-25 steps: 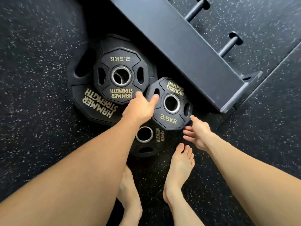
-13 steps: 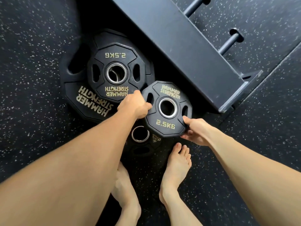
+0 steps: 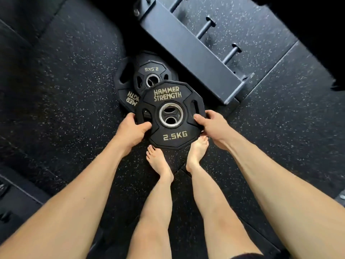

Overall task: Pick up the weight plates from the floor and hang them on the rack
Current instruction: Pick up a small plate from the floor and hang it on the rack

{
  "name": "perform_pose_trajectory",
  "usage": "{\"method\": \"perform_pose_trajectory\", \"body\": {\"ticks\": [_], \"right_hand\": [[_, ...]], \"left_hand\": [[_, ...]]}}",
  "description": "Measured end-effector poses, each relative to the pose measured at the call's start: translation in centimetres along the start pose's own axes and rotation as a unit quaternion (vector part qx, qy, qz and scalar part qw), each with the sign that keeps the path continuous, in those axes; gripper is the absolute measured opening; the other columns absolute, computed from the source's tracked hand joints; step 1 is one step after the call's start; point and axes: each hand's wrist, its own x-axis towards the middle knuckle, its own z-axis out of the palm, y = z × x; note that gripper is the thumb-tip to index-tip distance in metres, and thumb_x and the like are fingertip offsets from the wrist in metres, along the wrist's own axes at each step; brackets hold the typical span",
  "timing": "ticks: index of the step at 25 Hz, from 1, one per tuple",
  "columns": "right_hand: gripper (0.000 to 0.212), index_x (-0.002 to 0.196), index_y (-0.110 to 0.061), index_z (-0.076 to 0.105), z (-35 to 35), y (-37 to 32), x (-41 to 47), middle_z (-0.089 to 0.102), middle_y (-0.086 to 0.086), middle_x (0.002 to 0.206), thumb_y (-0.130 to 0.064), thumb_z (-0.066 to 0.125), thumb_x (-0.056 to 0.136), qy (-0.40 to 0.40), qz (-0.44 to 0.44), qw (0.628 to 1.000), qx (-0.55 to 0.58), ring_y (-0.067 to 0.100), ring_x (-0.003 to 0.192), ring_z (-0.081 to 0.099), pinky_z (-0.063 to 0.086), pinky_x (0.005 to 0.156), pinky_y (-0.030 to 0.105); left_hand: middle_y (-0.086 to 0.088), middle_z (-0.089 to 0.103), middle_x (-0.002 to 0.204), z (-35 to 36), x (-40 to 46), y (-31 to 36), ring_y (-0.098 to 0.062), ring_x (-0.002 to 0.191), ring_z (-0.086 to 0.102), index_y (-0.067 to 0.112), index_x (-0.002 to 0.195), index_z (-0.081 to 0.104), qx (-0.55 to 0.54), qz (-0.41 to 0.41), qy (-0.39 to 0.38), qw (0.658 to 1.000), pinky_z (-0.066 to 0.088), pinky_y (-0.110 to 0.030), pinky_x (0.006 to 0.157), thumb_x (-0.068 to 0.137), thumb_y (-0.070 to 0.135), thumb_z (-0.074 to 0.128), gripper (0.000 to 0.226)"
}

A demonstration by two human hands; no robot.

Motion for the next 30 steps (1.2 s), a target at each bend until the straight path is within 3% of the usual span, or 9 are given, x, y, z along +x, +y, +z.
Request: {"method": "perform_pose_trajectory", "body": {"ticks": [3, 6, 9, 13, 15, 18, 25, 28, 30], "right_hand": [[0.01, 0.106, -0.014, 0.062, -0.9, -4.5, -9.5, 0.069, 0.013, 0.108, -0.015, 0.06, 0.096, -0.018, -0.043, 0.999, 0.028, 0.022, 0.09, 0.066, 0.054, 0.085, 0.045], [0.012, 0.105, -0.024, 0.064, -1.8, -8.6, -19.6, 0.071, 0.008, 0.112, -0.02, 0.064, 0.094, -0.05, -0.096, 0.994, 0.03, 0.022, 0.1, 0.069, 0.057, 0.086, 0.042], [0.022, 0.118, -0.019, 0.059, -2.6, -12.0, -28.4, 0.069, 0.005, 0.116, -0.019, 0.061, 0.096, -0.09, -0.157, 0.983, 0.015, 0.016, 0.1, 0.068, 0.055, 0.074, 0.029], [0.028, 0.125, -0.006, 0.055, -3.0, -16.5, -38.9, 0.067, 0.006, 0.109, -0.013, 0.058, 0.097, -0.135, -0.254, 0.958, -0.012, 0.006, 0.084, 0.067, 0.051, 0.062, 0.018], [0.022, 0.118, -0.007, 0.057, -2.4, -17.9, -42.4, 0.066, 0.005, 0.103, -0.009, 0.057, 0.097, -0.159, -0.291, 0.943, -0.013, 0.003, 0.082, 0.066, 0.05, 0.064, 0.016], [0.017, 0.11, -0.013, 0.06, -1.6, -19.4, -44.9, 0.067, 0.001, 0.099, -0.009, 0.06, 0.094, -0.213, -0.336, 0.916, -0.048, 0.004, 0.086, 0.066, 0.051, 0.073, 0.015], [0.045, 0.113, -0.021, 0.062, 0.0, -22.1, -48.1, 0.073, -0.007, 0.099, -0.042, 0.071, 0.074, -0.381, -0.365, 0.83, -0.182, 0.006, 0.089, 0.068, 0.052, 0.076, 0.018], [0.034, 0.114, -0.022, 0.063, 0.9, -21.5, -49.6, 0.075, -0.005, 0.101, -0.034, 0.069, 0.082, -0.455, -0.359, 0.771, -0.262, 0.009, 0.091, 0.07, 0.052, 0.077, 0.021], [0.025, 0.115, -0.017, 0.063, 2.0, -20.2, -51.5, 0.075, -0.005, 0.098, -0.02, 0.065, 0.09, -0.504, -0.343, 0.735, -0.298, 0.008, 0.088, 0.071, 0.053, 0.074, 0.018]], "left_hand": [[-0.005, 0.068, 0.109, -5.0, -9.1, 3.3, -0.03, 0.104, 0.065, 0.024, 0.098, 0.054, -0.1, 0.016, -0.012, 0.995, 0.055, -0.053, 0.09, 0.08, 0.021, 0.066, 0.022], [-0.005, 0.069, 0.108, -9.2, -19.0, 6.5, -0.029, 0.106, 0.065, 0.026, 0.095, 0.055, -0.182, 0.056, 0.001, 0.982, 0.056, -0.05, 0.089, 0.087, 0.008, 0.06, 0.02], [-0.001, 0.07, 0.104, -12.6, -27.6, 8.4, -0.024, 0.103, 0.065, 0.027, 0.095, 0.059, -0.248, 0.105, 0.045, 0.962, 0.055, -0.045, 0.09, 0.084, 0.012, 0.057, 0.018], [0.006, 0.068, 0.09, -16.2, -38.9, 9.9, -0.01, 0.087, 0.063, 0.025, 0.092, 0.059, -0.385, 0.178, 0.074, 0.903, 0.05, -0.029, 0.079, 0.094, 0.024, 0.052, 0.007], [0.01, 0.069, 0.088, -17.3, -43.1, 9.5, -0.006, 0.087, 0.064, 0.025, 0.095, 0.06, -0.415, 0.208, 0.107, 0.879, 0.049, -0.028, 0.083, 0.102, 0.031, 0.048, 0.015], [0.011, 0.068, 0.089, -17.9, -47.0, 8.1, -0.008, 0.09, 0.062, 0.026, 0.096, 0.061, -0.444, 0.228, 0.175, 0.849, 0.046, -0.035, 0.094, 0.098, 0.042, 0.048, 0.021], [0.015, 0.071, 0.089, -12.8, -55.7, 6.2, -0.002, 0.09, 0.064, 0.028, 0.094, 0.063, -0.569, 0.186, 0.36, 0.716, 0.046, -0.027, 0.087, 0.097, 0.042, 0.052, 0.018], [0.011, 0.073, 0.094, -8.8, -59.8, 4.9, -0.005, 0.094, 0.067, 0.025, 0.099, 0.063, -0.628, 0.148, 0.429, 0.632, 0.052, -0.026, 0.083, 0.095, 0.04, 0.053, 0.018], [0.006, 0.073, 0.098, -6.3, -62.5, 3.6, -0.012, 0.098, 0.066, 0.026, 0.096, 0.065, -0.65, 0.128, 0.481, 0.575, 0.053, -0.033, 0.087, 0.092, 0.043, 0.058, 0.019]]}}
